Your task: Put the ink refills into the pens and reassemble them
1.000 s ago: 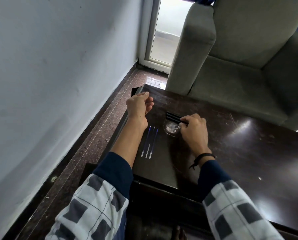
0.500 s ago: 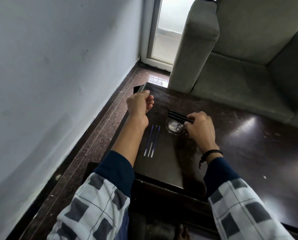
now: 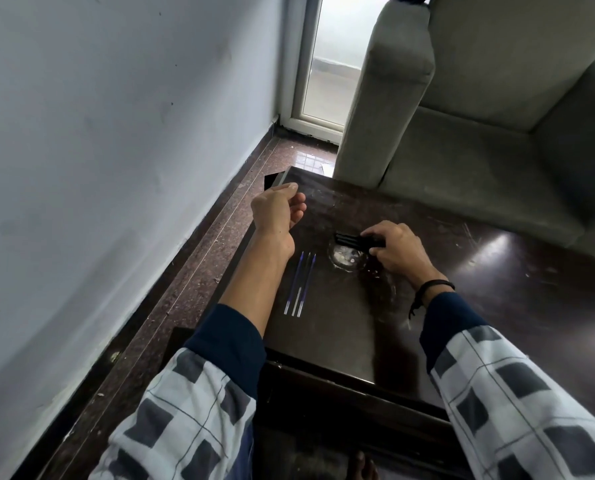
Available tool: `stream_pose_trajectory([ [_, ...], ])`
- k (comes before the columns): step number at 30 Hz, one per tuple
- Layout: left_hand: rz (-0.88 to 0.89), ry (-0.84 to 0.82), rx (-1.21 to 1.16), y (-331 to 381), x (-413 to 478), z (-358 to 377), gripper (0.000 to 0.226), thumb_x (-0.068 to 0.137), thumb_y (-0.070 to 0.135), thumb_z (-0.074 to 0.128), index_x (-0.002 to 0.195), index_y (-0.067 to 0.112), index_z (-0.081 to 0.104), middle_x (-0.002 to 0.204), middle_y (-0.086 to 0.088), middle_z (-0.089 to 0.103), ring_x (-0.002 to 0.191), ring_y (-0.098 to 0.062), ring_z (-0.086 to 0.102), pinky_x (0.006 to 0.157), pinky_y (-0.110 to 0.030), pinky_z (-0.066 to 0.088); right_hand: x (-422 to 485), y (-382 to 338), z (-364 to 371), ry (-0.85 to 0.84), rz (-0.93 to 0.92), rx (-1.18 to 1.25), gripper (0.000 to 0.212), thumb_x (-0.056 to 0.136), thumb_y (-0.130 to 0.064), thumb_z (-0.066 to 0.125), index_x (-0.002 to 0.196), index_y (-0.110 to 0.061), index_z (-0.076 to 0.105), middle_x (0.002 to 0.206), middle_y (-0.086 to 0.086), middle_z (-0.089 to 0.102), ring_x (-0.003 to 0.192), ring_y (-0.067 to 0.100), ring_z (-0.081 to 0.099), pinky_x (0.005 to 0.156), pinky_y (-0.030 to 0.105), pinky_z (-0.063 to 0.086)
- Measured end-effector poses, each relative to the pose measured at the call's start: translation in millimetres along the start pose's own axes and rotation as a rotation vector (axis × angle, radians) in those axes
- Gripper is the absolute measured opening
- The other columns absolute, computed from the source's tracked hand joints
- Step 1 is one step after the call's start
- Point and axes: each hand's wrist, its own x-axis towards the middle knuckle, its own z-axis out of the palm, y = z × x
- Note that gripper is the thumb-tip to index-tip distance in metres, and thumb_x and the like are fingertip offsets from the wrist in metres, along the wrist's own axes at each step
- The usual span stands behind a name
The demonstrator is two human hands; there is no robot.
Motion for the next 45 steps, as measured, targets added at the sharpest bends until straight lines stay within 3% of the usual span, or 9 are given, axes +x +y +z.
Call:
stream_pose_trajectory([
  [6,0.003,0.008,-0.004,0,2,0,0.009,0.095,0.009,0.064,0.1,0.009,0.072,0.079,-0.004,0.071,0.065,-0.01,0.065,0.059,-0.019,0.053,-23,22,-19,-0.157,-0.151,-0.181,0.053,0.088,-0.004,0.065,0.128,-0.038,0.069,0.129,-0.016,0.06,0.115,0.02,0.048,0.099,0.045,0.046],
  [9,0.002,-0.001,-0.002,0,1,1,0.008,0.096,0.009,0.064,0.099,0.01,0.071,0.08,-0.004,0.071,0.065,-0.011,0.066,0.061,-0.02,0.054,-49,36,-18,-0.14,-0.225,-0.165,0.06,0.08,0.01,0.058,0.117,-0.033,0.074,0.126,-0.013,0.065,0.105,0.018,0.05,0.094,0.041,0.049],
  [16,0.003,-0.007,0.016,-5,1,2,0.008,0.096,0.011,0.064,0.099,0.01,0.071,0.079,-0.003,0.072,0.067,-0.01,0.066,0.064,-0.021,0.054,-100,58,-11,-0.04,-0.402,-0.099,0.055,0.073,0.02,0.058,0.107,-0.017,0.081,0.126,-0.001,0.071,0.111,0.026,0.067,0.095,0.035,0.055],
  [19,0.002,-0.005,0.025,-6,2,3,0.008,0.096,0.011,0.065,0.099,0.011,0.072,0.08,-0.003,0.072,0.068,-0.011,0.067,0.064,-0.021,0.054,-114,62,-8,-0.032,-0.434,-0.097,0.056,0.074,0.021,0.058,0.108,-0.017,0.08,0.126,-0.001,0.071,0.106,0.028,0.068,0.09,0.042,0.059],
  [29,0.007,-0.003,0.017,-7,4,2,0.008,0.095,0.011,0.065,0.099,0.01,0.072,0.081,-0.004,0.072,0.068,-0.011,0.068,0.061,-0.019,0.055,-135,58,-5,-0.072,-0.467,-0.12,0.055,0.077,0.017,0.065,0.114,-0.022,0.078,0.129,-0.008,0.067,0.109,0.016,0.065,0.092,0.028,0.056],
  [34,0.012,-0.007,0.014,-7,4,1,0.007,0.095,0.011,0.065,0.098,0.011,0.071,0.08,-0.003,0.072,0.067,-0.011,0.067,0.063,-0.021,0.054,-135,57,-4,-0.081,-0.436,-0.089,0.055,0.081,0.017,0.061,0.115,-0.022,0.077,0.13,-0.008,0.066,0.109,0.019,0.064,0.09,0.036,0.058],
  [38,0.016,0.0,0.026,-8,7,1,0.01,0.095,0.012,0.065,0.102,0.009,0.072,0.081,-0.004,0.073,0.068,-0.011,0.068,0.061,-0.02,0.055,-142,54,-8,0.05,-0.438,-0.028,0.056,0.083,0.016,0.053,0.119,-0.021,0.075,0.129,-0.004,0.064,0.107,0.02,0.063,0.088,0.033,0.056],
  [42,0.015,0.003,0.023,-9,8,0,0.012,0.095,0.013,0.066,0.103,0.008,0.073,0.082,-0.004,0.073,0.067,-0.01,0.068,0.061,-0.02,0.054,-142,49,-15,0.238,-0.362,-0.04,0.053,0.085,-0.016,0.031,0.113,-0.018,0.077,0.123,-0.001,0.067,0.095,0.024,0.061,0.081,0.035,0.056],
  [45,0.018,-0.014,0.028,-9,5,2,0.013,0.095,0.013,0.066,0.105,0.008,0.073,0.081,-0.003,0.073,0.067,-0.01,0.068,0.062,-0.02,0.055,-141,53,-9,0.307,-0.295,-0.031,0.05,0.084,-0.009,0.034,0.109,-0.018,0.076,0.117,-0.002,0.067,0.093,0.024,0.058,0.078,0.037,0.055],
])
